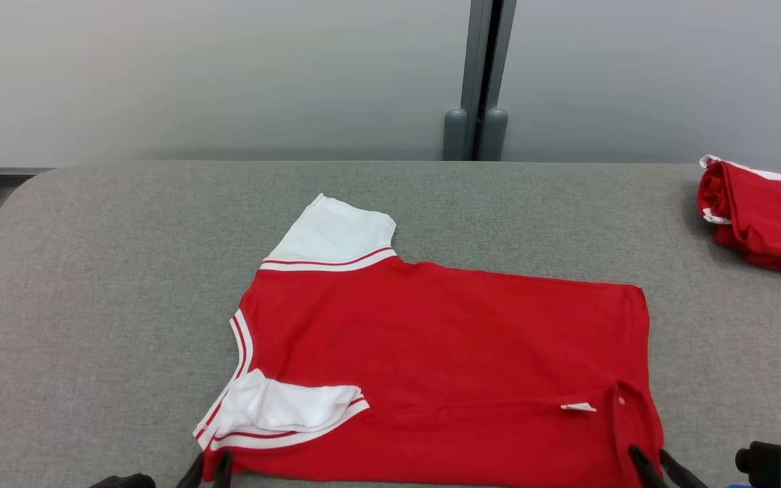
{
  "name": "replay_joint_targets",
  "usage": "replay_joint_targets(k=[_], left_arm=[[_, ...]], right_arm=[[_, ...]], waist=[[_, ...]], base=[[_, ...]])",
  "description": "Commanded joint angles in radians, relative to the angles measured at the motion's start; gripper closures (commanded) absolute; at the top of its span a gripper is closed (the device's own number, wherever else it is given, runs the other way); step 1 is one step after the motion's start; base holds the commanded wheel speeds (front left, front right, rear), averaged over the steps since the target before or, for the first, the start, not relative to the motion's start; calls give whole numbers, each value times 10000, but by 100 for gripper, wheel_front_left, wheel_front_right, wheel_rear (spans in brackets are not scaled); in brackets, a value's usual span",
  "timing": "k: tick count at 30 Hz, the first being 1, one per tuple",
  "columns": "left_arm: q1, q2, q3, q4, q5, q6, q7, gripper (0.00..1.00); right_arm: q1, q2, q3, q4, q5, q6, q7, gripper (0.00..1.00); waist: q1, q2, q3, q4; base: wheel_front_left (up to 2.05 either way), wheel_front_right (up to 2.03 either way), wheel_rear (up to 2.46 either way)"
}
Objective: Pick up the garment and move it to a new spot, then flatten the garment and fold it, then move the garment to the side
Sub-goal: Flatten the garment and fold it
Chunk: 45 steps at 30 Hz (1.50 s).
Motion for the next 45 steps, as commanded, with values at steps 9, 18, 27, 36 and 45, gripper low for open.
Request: replay_joint_targets(k=[9,18,27,36,45], left_arm=[[-688,-168,532,6,716,178,-881,0],[-1032,-850,1879,-659,2680,322,-1033,0],[-1091,-1931,3770,-1113,4883,-260,-1039,0],[-1087,-2565,4706,-804,6375,-813,-1040,0],[-808,-3288,5520,-363,7208,-1441,-1041,0]], right_arm=[[-702,42,-219,-548,-656,6,-774,0],[-1592,103,-36,-523,-1229,6,-2536,0],[-2161,254,232,71,-2167,6,-4430,0],[-2310,467,223,507,-2836,6,-5038,0],[-1797,855,-235,224,-3375,6,-5094,0]], waist=[[0,1,-18,-222],[0,1,89,-475],[0,1,223,-632],[0,1,319,-740],[0,1,330,-687]], base=[[0,0,0],[0,0,0],[0,0,0],[0,0,0],[0,0,0]])
